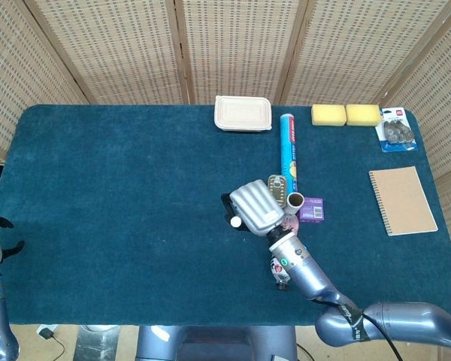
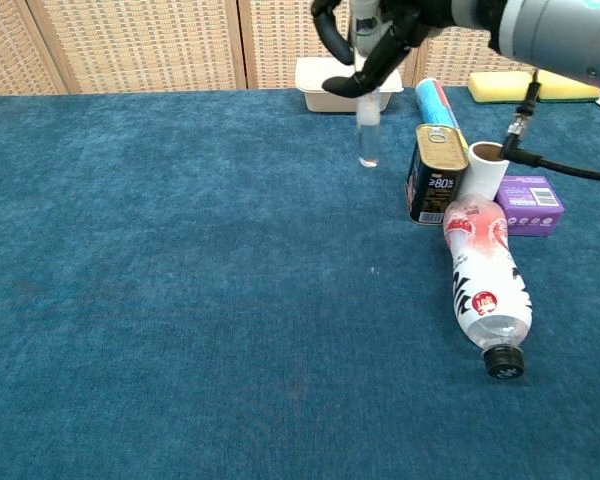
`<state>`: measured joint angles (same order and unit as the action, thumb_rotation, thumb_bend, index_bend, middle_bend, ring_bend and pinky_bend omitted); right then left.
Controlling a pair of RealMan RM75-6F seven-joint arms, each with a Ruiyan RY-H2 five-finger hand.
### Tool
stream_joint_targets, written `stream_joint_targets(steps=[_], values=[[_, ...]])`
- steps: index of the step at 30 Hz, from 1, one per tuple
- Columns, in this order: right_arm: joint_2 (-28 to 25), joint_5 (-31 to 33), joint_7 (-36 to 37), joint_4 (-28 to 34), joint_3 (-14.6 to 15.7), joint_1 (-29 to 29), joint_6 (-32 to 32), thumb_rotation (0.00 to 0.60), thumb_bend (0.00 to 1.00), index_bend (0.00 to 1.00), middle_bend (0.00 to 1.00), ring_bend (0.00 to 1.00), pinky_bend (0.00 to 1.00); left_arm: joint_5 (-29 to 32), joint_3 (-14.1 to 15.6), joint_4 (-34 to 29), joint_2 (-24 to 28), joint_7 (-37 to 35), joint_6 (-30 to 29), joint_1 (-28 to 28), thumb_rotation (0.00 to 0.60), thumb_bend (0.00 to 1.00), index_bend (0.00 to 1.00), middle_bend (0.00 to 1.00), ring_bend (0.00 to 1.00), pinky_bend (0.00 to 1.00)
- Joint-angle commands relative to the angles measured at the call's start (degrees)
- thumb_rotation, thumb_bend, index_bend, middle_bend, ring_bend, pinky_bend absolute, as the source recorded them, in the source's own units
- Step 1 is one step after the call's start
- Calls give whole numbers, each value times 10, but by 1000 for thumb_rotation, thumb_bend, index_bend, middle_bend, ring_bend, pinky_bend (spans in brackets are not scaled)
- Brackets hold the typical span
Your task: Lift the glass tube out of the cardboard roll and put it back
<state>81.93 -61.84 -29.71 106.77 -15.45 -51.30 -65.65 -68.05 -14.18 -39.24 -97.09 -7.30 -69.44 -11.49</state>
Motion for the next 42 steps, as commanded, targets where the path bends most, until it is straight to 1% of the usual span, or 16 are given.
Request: stream_joint_targets(steps=[1,2,4,5,7,8,9,11,13,14,18,19,24,26,29,42], values=[[8,31,-1,-10,-11,-10,7,600,386,804,977,1000,917,1,0,1,0,2,2,-1,600,154,474,434,244,331],[-1,9,-1,12,-2,-9,13,600,385,804,977,1000,917,1,-1,1,-1,4,3,-2,600,154,475,434,244,331],[-16,-9,0,28,-7,-11,13,600,383,804,977,1000,917,2,-1,1,-1,6,4,-3,600,153,475,434,245,331],[-18,4,0,21,-23,-13,6,600,382,804,977,1000,917,2,-1,0,-1,6,2,-2,600,153,475,434,245,331],[0,78,19,-12,-84,-20,-22,600,382,804,978,1000,918,1,-1,-1,0,3,0,0,600,153,475,434,244,331],[5,107,16,-22,-97,-26,-23,600,382,804,978,1000,919,1,0,-1,0,1,-1,0,600,154,475,434,244,331],[6,121,1,-16,-99,-31,-26,600,384,804,979,1000,920,0,0,-1,0,0,0,0,600,153,476,434,244,331],[0,94,-18,21,-71,-27,-28,600,385,804,979,1000,919,1,0,1,0,1,2,-1,600,154,475,434,244,331],[-24,53,-22,60,-36,-17,-10,600,383,804,979,1000,919,1,-1,1,0,3,4,-2,600,154,475,434,244,331],[-33,41,-19,63,-32,-17,-3,600,382,804,979,1000,919,1,-1,1,0,4,4,-3,600,153,475,434,244,331],[-12,115,-2,-4,-87,-25,-35,600,382,804,979,1000,921,1,0,-1,0,2,0,0,600,154,475,434,244,331],[-7,130,-9,-16,-93,-28,-41,600,383,804,979,1000,922,0,0,-1,0,0,-1,0,600,154,475,434,244,331],[-36,82,-14,25,-53,-14,-27,600,382,804,980,1000,921,1,0,1,0,3,3,-2,600,154,475,434,244,331],[-35,102,7,1,-70,-9,-35,600,382,804,980,1000,922,2,-1,0,0,5,2,-2,600,153,474,434,244,331],[-34,126,13,-11,-80,-15,-25,600,381,804,980,1000,922,0,0,0,0,1,0,0,600,153,474,434,244,331],[-62,168,71,-90,-75,0,33,600,382,804,980,1000,917,1,0,1,-1,6,1,-2,600,153,475,434,244,331]])
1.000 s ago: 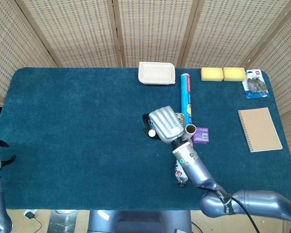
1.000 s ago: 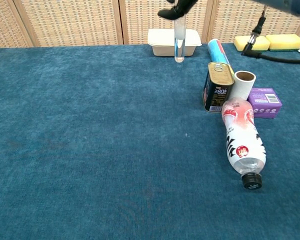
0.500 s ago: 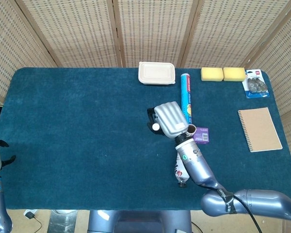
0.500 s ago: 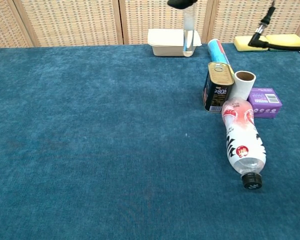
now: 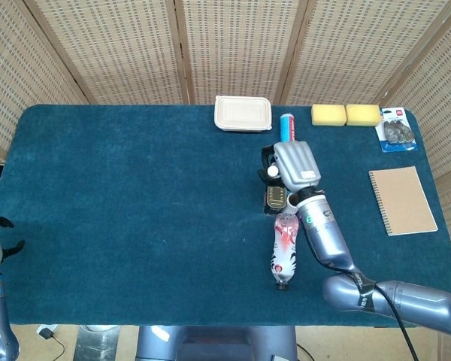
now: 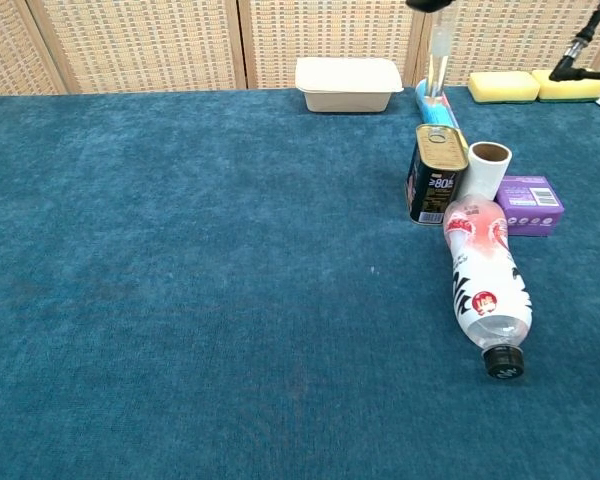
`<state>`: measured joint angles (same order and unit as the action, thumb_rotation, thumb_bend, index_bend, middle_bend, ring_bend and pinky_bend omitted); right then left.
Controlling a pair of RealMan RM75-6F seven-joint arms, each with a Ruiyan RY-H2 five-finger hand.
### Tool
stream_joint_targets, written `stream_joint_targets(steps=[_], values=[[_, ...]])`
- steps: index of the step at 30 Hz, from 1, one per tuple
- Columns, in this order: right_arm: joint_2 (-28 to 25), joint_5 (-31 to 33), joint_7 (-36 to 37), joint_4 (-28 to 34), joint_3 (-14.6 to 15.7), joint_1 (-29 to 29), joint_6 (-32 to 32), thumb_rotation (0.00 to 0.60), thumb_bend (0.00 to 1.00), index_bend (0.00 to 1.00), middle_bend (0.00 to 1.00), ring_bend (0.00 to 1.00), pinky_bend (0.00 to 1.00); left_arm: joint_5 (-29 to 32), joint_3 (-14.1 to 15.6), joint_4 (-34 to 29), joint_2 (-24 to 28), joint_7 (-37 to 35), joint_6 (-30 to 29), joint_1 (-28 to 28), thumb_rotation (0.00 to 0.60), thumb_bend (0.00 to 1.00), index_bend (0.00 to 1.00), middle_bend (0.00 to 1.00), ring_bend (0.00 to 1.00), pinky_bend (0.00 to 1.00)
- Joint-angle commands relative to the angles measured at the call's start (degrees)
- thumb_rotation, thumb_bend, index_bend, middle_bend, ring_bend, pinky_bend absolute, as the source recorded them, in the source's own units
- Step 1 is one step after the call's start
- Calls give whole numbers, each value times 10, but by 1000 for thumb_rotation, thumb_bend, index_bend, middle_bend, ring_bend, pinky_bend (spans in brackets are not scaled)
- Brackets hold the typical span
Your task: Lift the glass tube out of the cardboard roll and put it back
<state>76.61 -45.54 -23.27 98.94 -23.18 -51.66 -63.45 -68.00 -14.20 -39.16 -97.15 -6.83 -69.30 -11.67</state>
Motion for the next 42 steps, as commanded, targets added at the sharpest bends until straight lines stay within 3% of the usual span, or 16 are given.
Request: stream_joint_targets(steps=[1,12,26,42], values=[[-12,6,8,-15,2,4,14,600,382,804,979,1000,917,0,0,0,0,2,-1,0,600,153,475,434,244,331],[-61,41,3,-28,8,9,46,600,381,804,979,1000,915,2,-1,-1,-1,5,0,0,600,153,475,434,244,331],[-118,34,-5,43,36,39,29,600,382,804,980,1000,915,1,0,-2,0,3,0,0,600,154,475,434,244,331],[-103,58,-36,92,56,30,6,600,382,804,980,1000,916,-1,1,-1,1,-2,0,0,600,153,475,434,244,331]])
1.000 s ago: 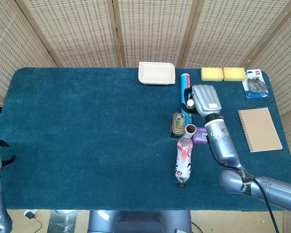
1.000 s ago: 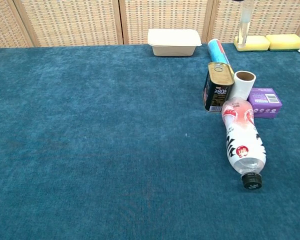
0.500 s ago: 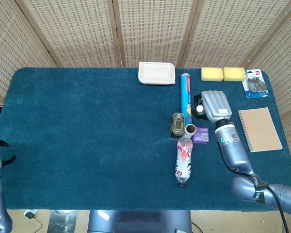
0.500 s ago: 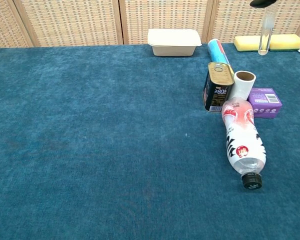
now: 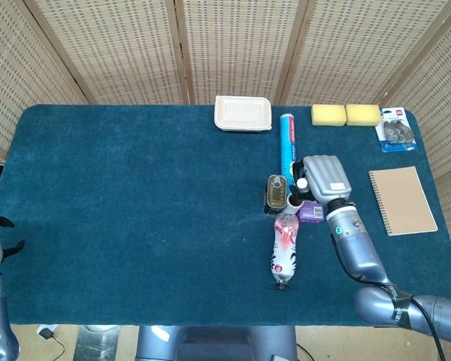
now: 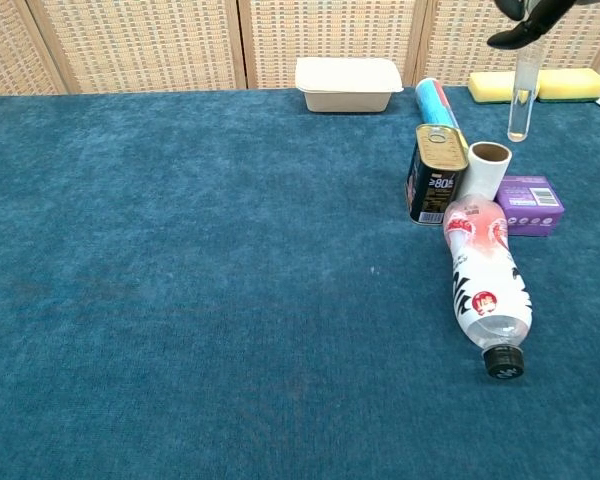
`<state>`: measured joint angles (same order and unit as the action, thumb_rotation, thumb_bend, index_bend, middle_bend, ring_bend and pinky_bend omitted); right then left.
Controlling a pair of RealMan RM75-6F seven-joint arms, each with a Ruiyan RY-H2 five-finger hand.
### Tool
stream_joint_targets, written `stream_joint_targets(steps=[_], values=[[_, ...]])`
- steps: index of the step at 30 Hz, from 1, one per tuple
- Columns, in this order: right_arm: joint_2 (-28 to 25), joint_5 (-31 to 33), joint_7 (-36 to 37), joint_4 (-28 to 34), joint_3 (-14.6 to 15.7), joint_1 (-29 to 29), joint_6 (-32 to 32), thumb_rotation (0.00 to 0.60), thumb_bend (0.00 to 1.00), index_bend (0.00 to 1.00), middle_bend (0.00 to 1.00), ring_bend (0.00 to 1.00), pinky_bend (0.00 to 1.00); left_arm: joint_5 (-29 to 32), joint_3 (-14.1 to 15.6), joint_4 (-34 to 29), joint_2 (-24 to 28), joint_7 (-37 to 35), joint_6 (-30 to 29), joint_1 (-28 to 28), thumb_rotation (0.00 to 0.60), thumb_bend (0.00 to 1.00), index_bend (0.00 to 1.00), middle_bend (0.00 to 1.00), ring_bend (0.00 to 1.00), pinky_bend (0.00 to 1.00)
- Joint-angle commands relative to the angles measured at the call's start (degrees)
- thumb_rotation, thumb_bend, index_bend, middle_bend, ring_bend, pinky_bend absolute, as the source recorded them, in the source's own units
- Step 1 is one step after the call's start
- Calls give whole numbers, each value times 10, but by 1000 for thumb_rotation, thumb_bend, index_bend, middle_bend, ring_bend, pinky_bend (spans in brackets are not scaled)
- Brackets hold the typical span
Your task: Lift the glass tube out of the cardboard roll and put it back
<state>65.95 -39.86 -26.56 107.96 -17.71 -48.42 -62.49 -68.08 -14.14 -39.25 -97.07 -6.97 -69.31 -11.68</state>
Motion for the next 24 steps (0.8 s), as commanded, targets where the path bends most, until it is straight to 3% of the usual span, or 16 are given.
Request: stream_joint_targets(steps=[1,24], values=[[5,1,-4,2,1,-4,-5,600,382,804,980,1000,916,0,0,0,0,0,0,0,600,153,475,434,244,331],[25,7,-8,-9,13,-13,-6,600,383,804,980,1000,915,0,0,0,0,0,0,0,600,154,475,434,244,331]])
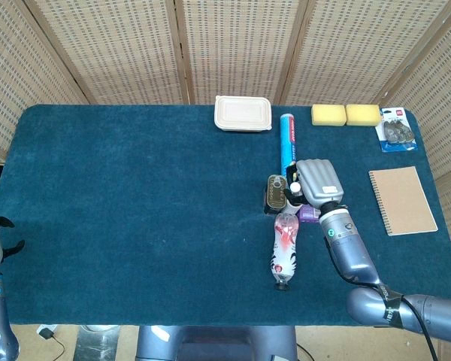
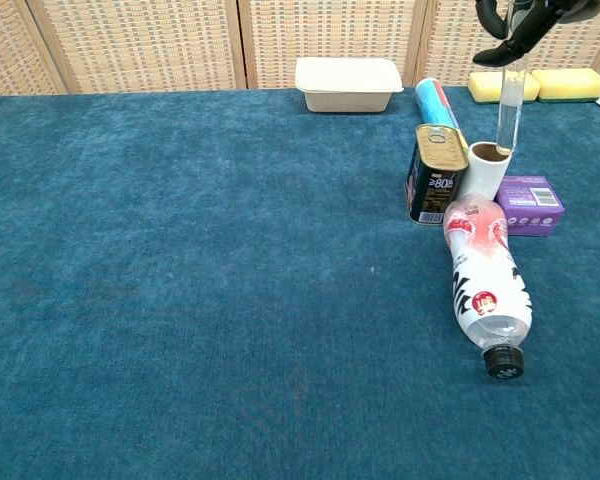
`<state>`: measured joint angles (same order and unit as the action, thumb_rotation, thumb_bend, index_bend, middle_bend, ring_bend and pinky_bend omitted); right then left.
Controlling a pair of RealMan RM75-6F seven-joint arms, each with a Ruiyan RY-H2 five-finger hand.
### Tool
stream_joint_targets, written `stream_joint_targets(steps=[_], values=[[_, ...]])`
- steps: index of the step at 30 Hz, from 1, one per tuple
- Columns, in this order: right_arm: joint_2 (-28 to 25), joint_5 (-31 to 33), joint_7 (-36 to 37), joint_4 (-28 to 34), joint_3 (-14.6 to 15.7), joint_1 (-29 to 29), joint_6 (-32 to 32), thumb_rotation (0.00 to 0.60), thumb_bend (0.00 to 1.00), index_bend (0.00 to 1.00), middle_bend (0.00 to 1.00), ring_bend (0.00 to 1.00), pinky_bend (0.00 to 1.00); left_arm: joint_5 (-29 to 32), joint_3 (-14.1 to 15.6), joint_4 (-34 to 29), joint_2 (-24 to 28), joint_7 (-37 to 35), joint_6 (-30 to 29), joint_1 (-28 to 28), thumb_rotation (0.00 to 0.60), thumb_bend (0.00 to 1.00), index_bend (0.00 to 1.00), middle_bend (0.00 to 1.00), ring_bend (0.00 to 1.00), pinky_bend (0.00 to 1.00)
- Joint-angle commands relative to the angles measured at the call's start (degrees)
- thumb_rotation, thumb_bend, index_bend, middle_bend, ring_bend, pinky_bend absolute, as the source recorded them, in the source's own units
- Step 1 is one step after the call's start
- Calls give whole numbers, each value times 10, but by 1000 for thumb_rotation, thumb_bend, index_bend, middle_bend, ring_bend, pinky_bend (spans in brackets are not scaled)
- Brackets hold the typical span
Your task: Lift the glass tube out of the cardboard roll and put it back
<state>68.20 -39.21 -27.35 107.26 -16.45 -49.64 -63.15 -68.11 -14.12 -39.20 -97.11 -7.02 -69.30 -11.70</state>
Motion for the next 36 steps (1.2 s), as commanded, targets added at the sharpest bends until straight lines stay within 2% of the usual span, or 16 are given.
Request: stream_joint_targets(steps=[1,14,36], values=[[4,1,0,-3,1,-2,1,600,384,804,980,1000,915,0,0,0,0,0,0,0,600,154,475,434,244,331],[23,-3,4,-12,3,-8,7,600,383,804,980,1000,915,0,0,0,0,-1,0,0,600,153,475,434,244,331],[61,12,30,-92,4,-26,52,600,383,804,980,1000,915,1,-1,0,-1,4,0,0,600,153,475,434,244,331]])
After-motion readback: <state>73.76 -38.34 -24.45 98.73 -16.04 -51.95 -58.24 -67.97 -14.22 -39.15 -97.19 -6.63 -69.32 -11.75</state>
